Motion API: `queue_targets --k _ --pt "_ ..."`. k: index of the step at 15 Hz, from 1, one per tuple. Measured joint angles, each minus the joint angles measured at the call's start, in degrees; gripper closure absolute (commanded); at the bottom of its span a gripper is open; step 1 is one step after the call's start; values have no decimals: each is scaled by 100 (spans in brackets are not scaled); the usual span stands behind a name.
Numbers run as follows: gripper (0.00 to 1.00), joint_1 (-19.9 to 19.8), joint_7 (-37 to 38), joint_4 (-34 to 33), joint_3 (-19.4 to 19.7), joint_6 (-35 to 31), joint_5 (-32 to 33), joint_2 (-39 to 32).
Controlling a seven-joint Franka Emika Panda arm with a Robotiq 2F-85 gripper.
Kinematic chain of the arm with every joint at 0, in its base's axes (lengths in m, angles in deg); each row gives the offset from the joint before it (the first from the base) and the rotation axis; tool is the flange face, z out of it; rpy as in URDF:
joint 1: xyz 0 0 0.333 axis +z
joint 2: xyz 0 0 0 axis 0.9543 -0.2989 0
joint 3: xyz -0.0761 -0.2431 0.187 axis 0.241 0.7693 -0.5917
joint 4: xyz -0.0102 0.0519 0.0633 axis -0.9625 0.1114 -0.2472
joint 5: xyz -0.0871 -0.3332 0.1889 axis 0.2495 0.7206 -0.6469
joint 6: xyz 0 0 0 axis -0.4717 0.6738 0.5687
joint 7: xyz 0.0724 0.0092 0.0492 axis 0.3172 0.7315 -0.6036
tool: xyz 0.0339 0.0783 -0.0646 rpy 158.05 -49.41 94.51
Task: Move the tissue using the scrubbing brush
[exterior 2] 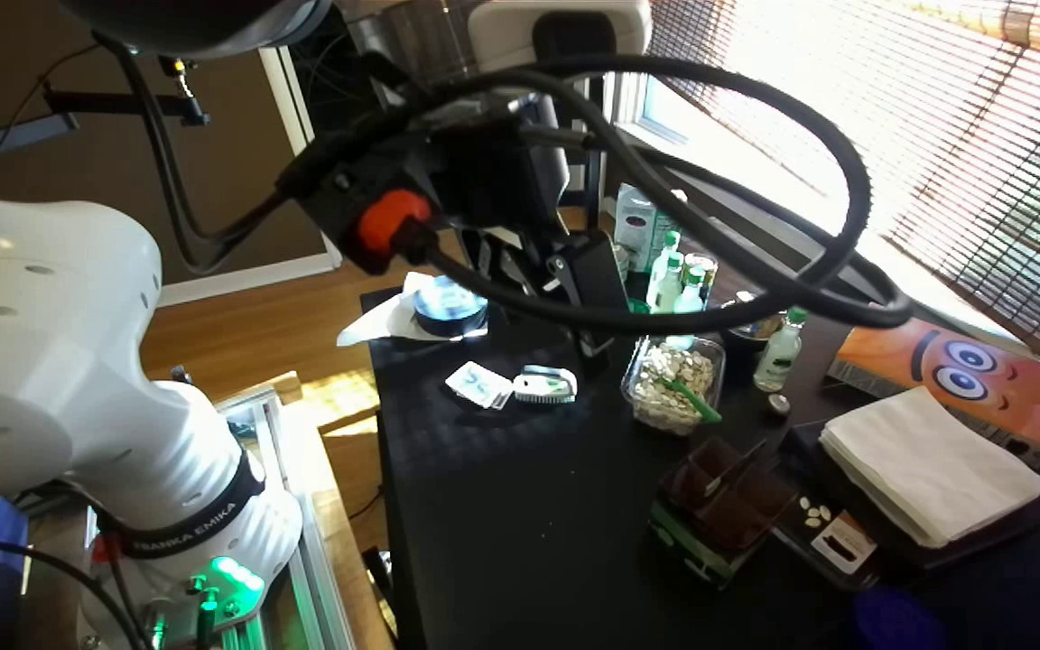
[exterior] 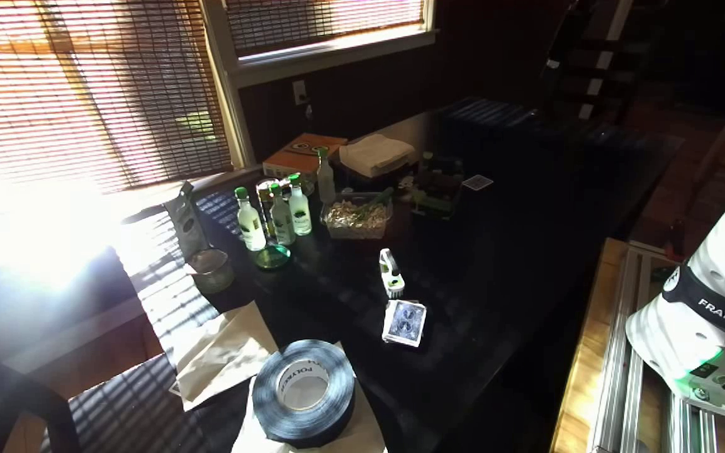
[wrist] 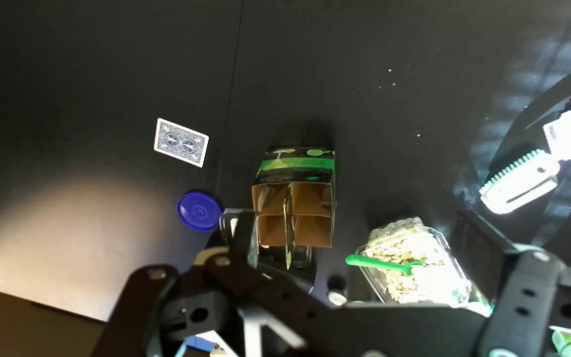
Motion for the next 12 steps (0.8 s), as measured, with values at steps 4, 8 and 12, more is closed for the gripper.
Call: queue_targets --k 4,8,12 --pt "0 44 89 -16 -15 -39 -79 -15" --pt "0 454 790 -102 -443 -412 -461 -317" --pt "0 817 1920 -407 -1111 -825 -952 -1173"
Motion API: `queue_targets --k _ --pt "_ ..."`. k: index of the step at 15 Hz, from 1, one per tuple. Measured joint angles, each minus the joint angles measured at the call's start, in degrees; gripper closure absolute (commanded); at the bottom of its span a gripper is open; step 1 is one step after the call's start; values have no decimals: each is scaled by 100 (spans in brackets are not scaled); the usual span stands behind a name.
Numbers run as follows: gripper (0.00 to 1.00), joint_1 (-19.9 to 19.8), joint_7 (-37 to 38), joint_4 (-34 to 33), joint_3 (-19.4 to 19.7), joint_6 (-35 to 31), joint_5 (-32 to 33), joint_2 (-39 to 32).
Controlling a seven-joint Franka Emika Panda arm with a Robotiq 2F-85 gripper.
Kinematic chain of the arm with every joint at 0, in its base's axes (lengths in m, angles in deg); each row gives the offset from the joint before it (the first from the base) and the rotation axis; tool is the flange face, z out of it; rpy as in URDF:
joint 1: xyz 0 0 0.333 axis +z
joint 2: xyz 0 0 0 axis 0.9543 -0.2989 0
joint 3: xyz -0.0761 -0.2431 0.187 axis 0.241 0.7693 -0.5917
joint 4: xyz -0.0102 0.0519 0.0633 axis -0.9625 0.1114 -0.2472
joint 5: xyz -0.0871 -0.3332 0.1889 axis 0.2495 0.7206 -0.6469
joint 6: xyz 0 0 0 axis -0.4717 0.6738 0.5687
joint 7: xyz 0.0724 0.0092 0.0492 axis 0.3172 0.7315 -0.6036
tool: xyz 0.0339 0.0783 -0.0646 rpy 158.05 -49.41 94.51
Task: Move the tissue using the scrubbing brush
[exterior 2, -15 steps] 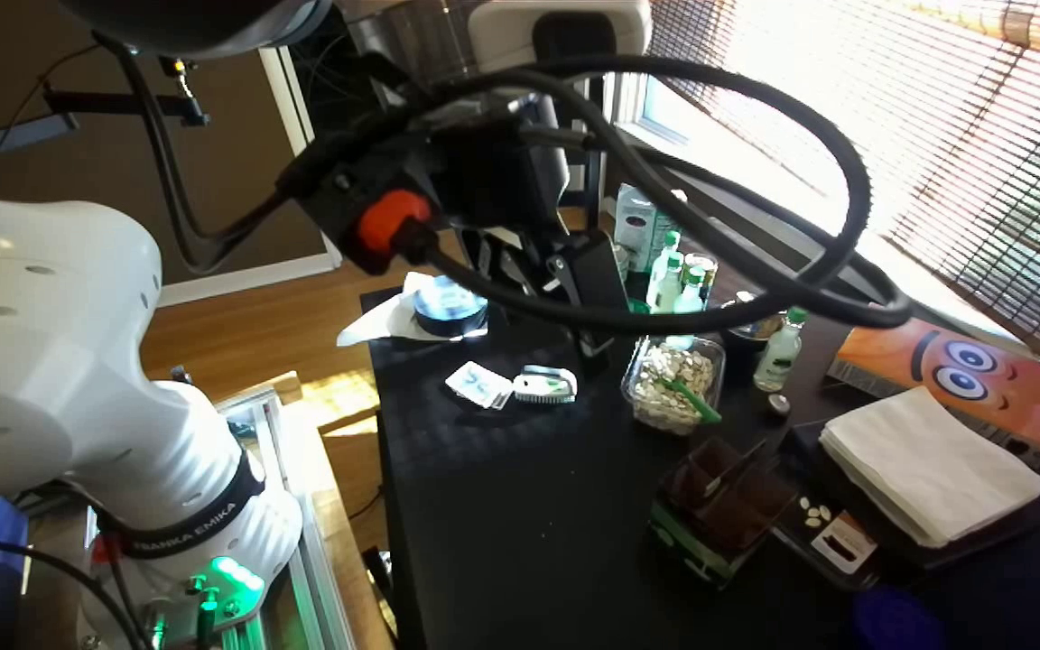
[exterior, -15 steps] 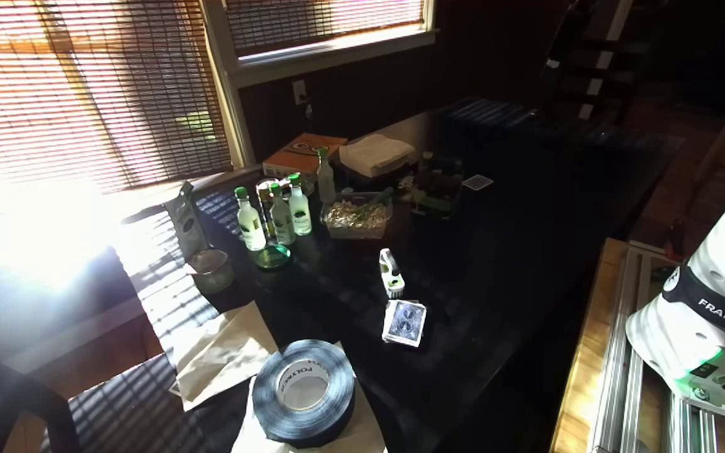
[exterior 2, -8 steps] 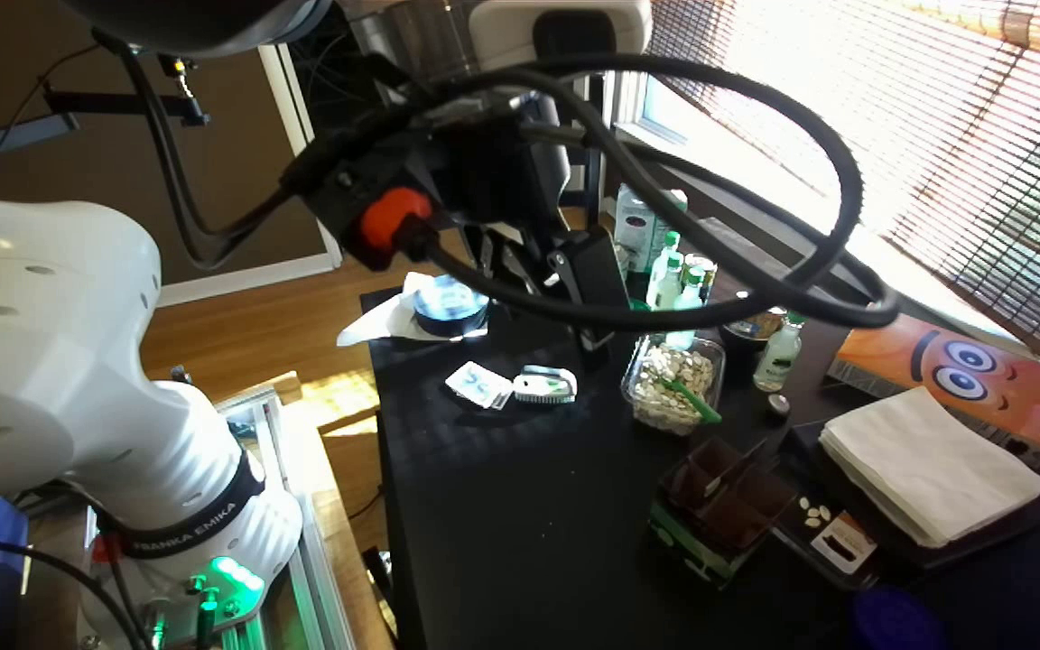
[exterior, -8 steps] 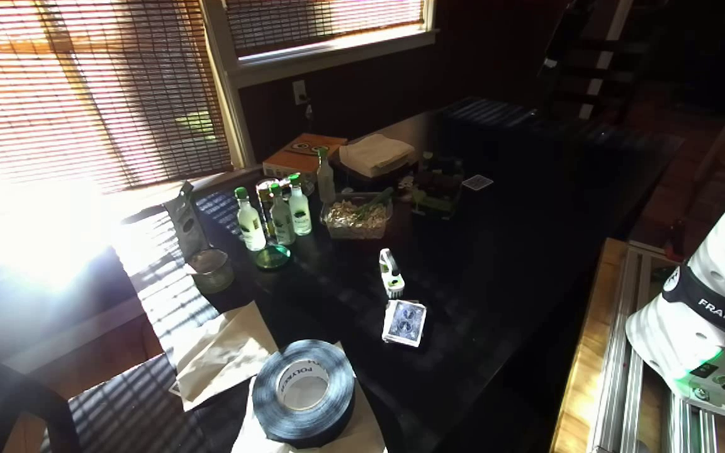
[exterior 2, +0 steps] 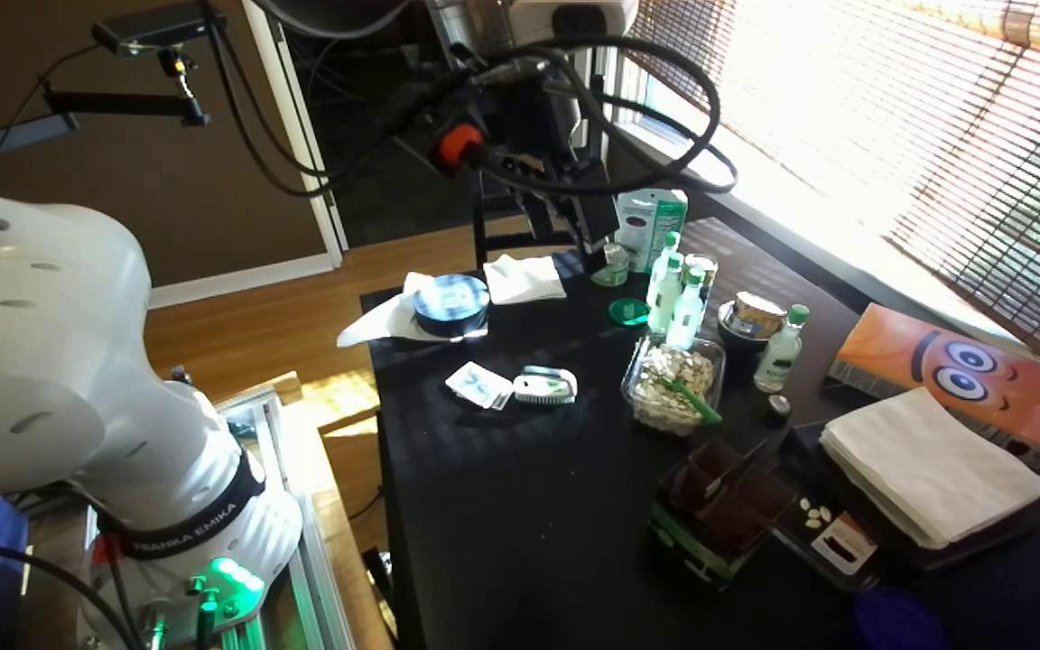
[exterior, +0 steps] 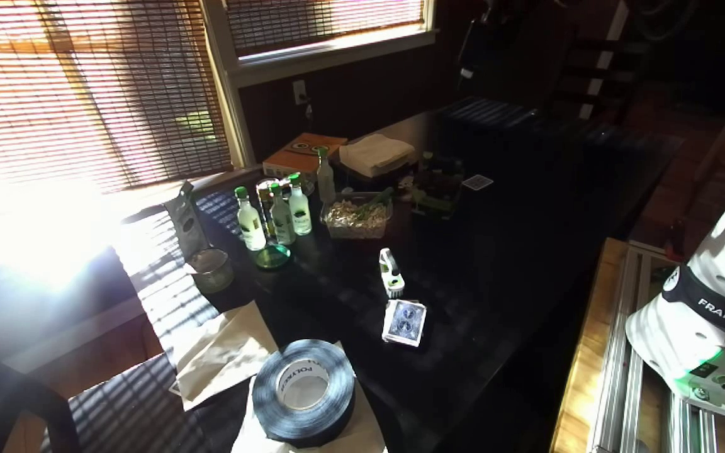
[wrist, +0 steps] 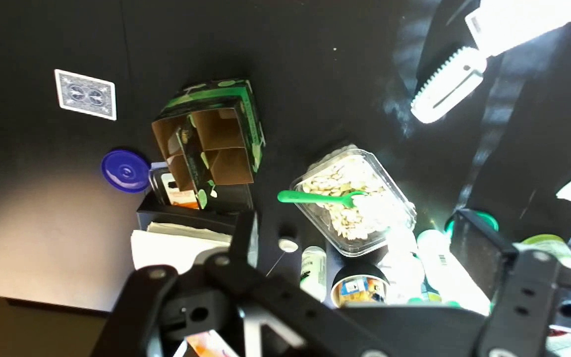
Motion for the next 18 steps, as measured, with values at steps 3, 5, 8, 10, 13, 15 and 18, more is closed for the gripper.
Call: queue_targets --k 3,5,8,10,13,15,18 --pt "0 82 306 -307 -201 -365 -185 -642" --pt "0 122 301 -459 -199 -442 -199 -858" --pt "0 122 296 -520 -196 -443 -201 -908" --pt "0 65 596 -523 -243 -373 -201 -938" --pt "0 25 1558 -535 -492 -355 -275 -1293" --pt "0 41 2259 -561 -756 -369 -403 -1715" --pt "0 127 3084 -678 -980 -493 -779 -2381"
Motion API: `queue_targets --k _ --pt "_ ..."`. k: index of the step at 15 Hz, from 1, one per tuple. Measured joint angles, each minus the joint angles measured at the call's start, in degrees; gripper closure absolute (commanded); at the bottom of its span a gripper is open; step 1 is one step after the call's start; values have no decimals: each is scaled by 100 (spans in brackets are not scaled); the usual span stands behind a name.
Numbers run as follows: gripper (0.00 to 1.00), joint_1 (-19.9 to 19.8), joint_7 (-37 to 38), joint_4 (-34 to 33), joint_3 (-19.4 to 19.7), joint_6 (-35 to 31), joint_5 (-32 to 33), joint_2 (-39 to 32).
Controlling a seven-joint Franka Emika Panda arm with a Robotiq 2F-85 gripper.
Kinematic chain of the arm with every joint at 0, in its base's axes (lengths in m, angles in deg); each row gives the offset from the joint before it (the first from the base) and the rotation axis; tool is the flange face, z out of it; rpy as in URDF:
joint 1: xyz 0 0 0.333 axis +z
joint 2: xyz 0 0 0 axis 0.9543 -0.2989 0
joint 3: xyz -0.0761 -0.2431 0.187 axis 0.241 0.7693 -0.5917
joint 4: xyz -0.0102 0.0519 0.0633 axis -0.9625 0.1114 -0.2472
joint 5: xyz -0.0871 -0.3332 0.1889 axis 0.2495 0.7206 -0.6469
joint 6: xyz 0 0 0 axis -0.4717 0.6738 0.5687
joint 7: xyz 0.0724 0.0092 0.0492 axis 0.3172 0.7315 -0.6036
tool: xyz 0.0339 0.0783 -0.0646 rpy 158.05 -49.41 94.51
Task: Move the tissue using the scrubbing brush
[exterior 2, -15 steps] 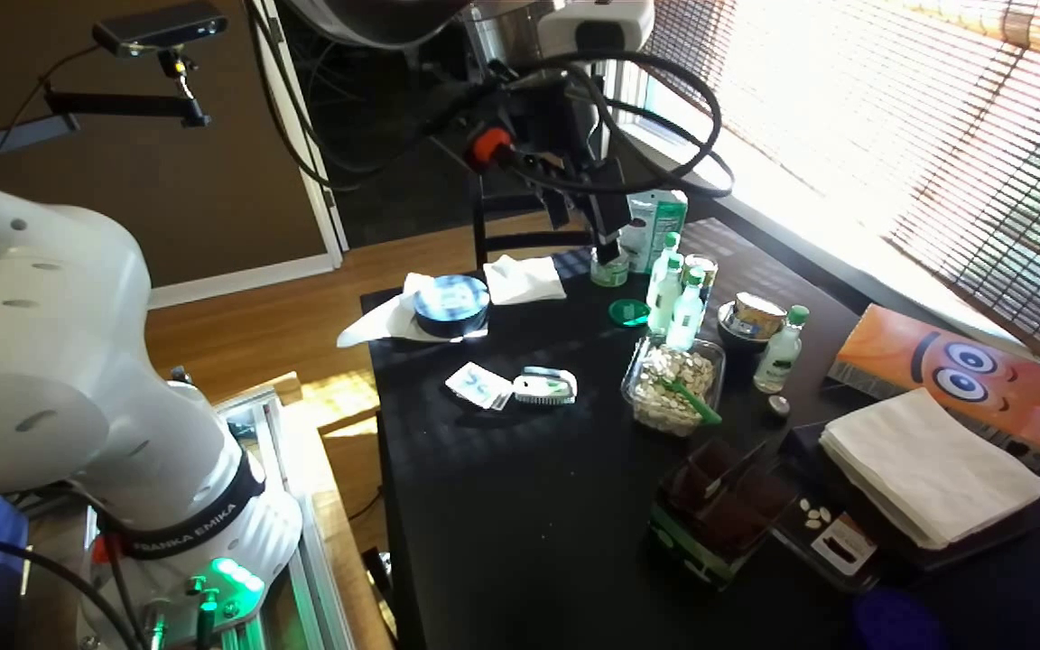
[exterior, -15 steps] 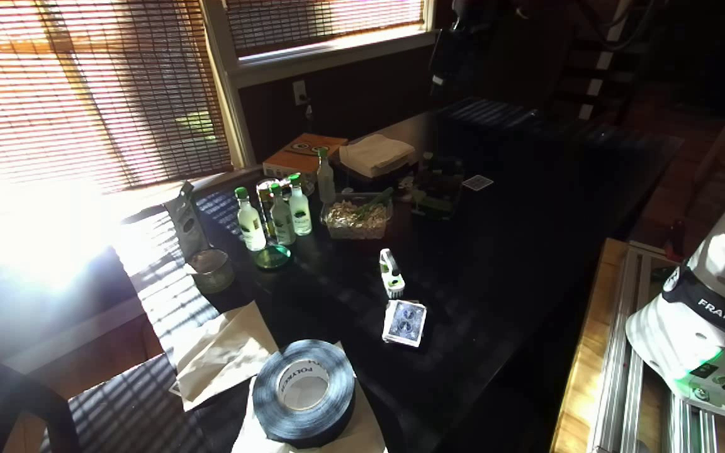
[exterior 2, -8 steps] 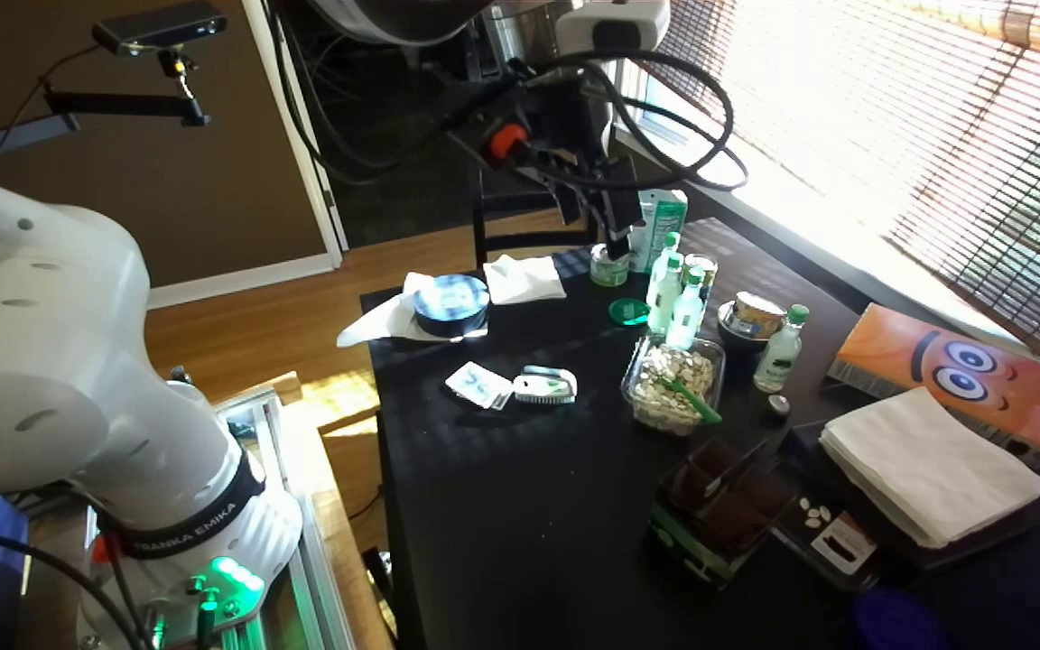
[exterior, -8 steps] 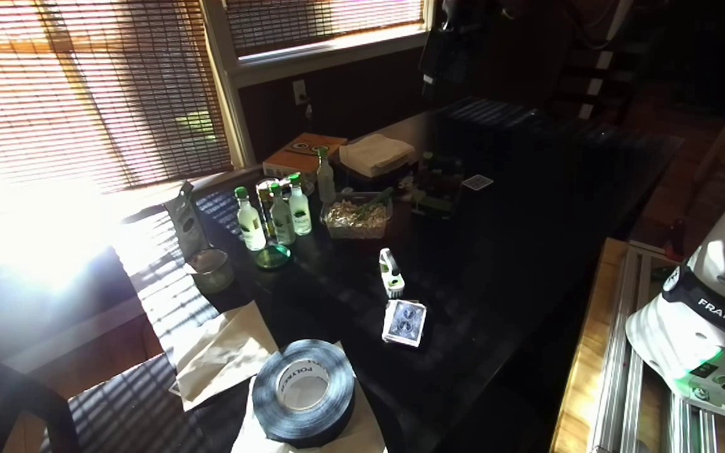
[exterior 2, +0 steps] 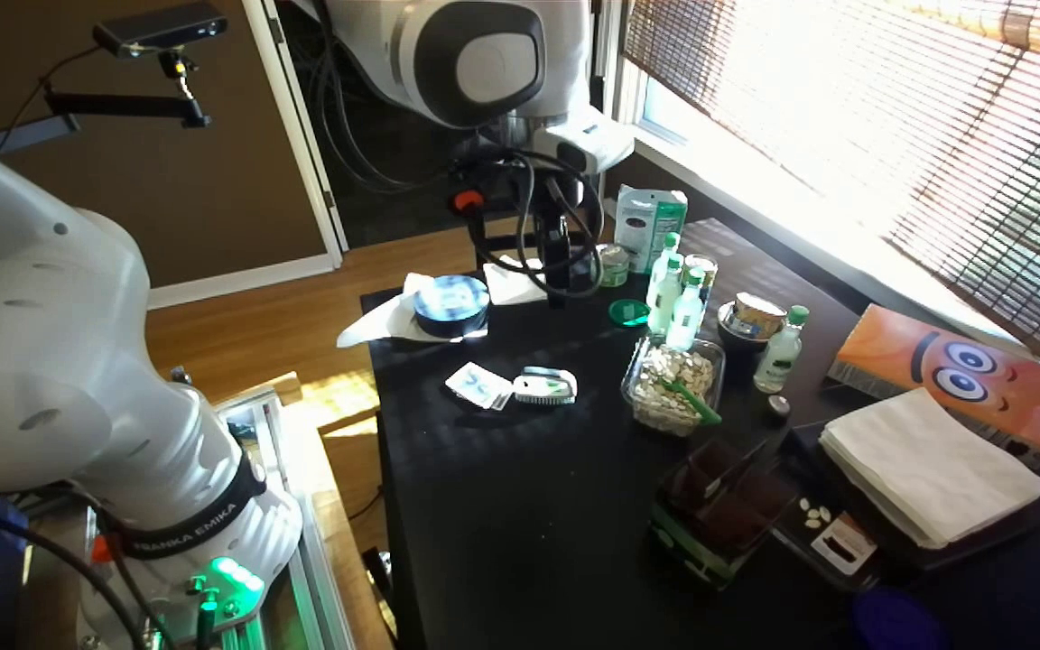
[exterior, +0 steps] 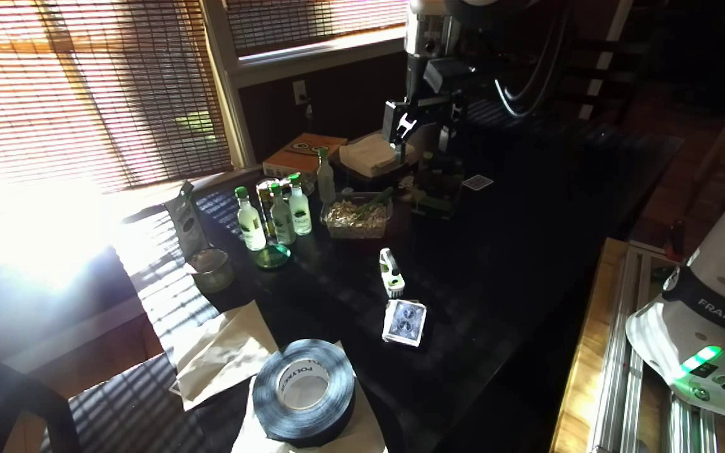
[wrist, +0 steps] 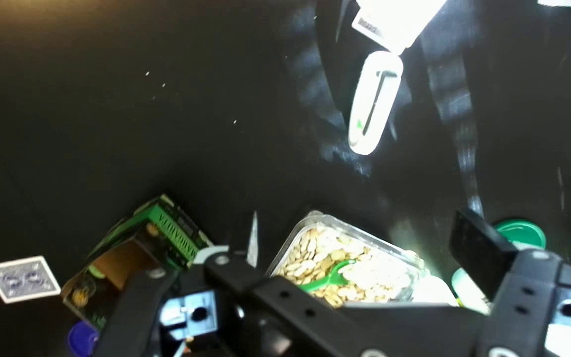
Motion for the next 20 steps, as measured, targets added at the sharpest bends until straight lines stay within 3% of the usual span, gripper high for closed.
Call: queue_targets --k 2,9,14,17,20 --pt "0 76 95 -77 4 -90 -287 -304" --pt "0 79 138 -62 45 -194 -457 -344" --pt "0 228 918 266 26 -1527 -1107 -1176" --pt "0 367 2153 352 99 -2323 -457 -1863" --pt "0 724 3349 215 609 -2406 608 -2371"
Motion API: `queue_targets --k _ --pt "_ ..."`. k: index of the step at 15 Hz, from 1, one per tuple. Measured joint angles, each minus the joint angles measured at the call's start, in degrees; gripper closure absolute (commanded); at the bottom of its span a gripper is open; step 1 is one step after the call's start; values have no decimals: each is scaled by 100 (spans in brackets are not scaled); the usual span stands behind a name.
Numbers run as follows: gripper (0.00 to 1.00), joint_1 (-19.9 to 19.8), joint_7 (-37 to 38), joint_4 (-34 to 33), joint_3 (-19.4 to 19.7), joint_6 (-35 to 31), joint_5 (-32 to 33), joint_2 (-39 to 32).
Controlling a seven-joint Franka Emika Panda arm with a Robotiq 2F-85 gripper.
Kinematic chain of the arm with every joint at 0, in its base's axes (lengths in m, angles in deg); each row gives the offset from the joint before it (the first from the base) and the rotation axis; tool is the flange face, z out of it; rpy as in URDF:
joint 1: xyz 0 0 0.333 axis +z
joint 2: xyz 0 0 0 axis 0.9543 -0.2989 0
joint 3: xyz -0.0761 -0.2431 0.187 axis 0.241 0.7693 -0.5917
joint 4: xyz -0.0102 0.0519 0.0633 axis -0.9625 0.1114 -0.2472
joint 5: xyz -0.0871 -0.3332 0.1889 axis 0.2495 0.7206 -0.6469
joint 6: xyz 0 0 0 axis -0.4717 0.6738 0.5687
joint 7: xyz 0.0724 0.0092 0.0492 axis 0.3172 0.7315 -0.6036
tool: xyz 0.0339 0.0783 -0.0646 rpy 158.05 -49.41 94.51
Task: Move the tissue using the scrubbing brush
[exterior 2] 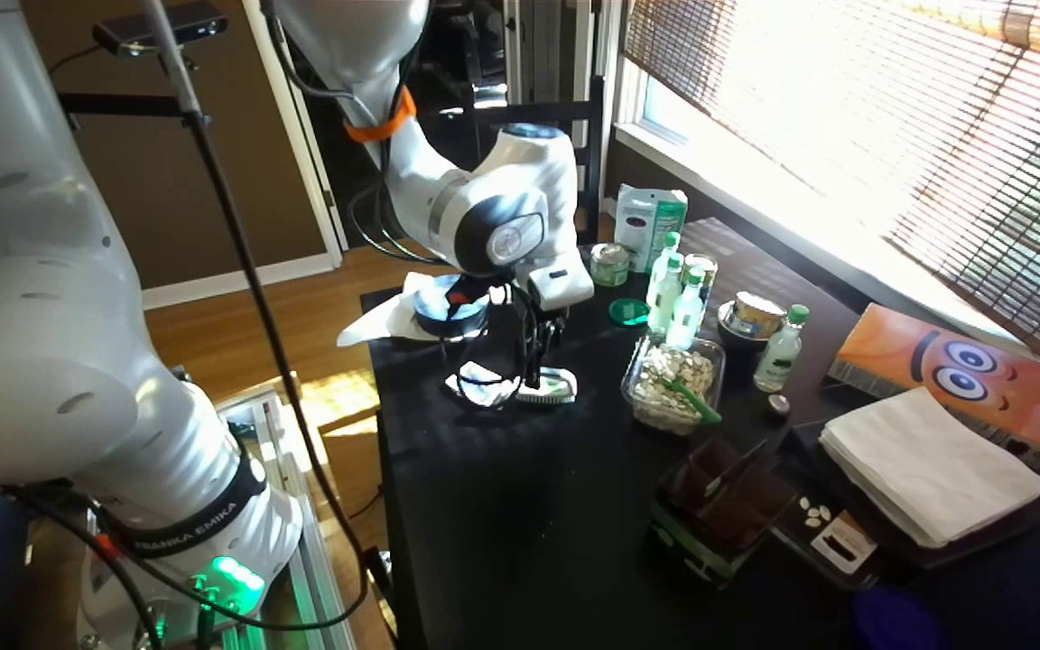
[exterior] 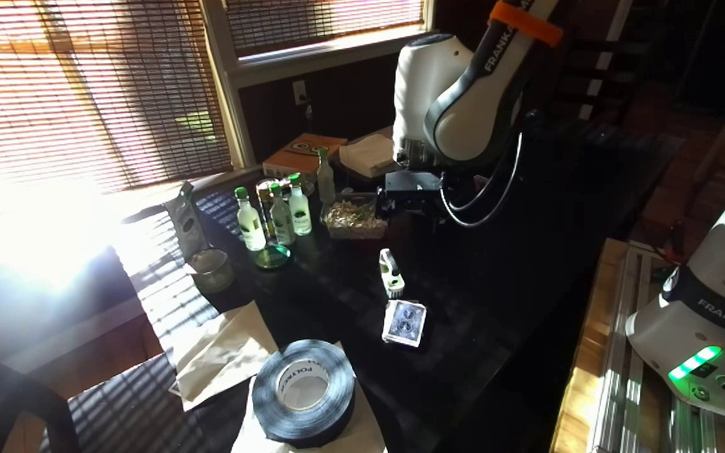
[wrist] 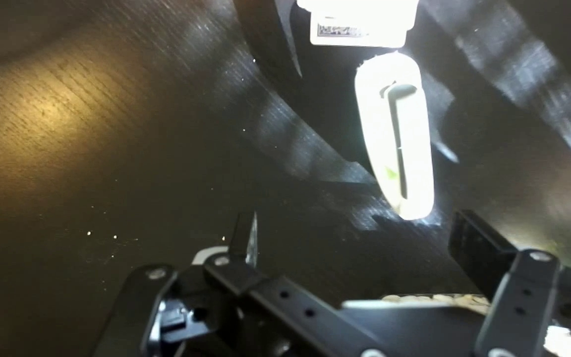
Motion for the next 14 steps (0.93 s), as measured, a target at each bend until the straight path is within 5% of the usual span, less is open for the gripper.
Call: queue_targets --k 6,10,12,13,14 --pt "0 874 623 -531 281 69 304 -641" --pt "1 857 -64 -804 272 87 236 -985" --pt "8 703 -599 -855 269 82 83 -1116" --pt "26 626 -839 -875 268 80 -20 -1170" --pt "29 560 -1051 -892 265 72 -132 -1218"
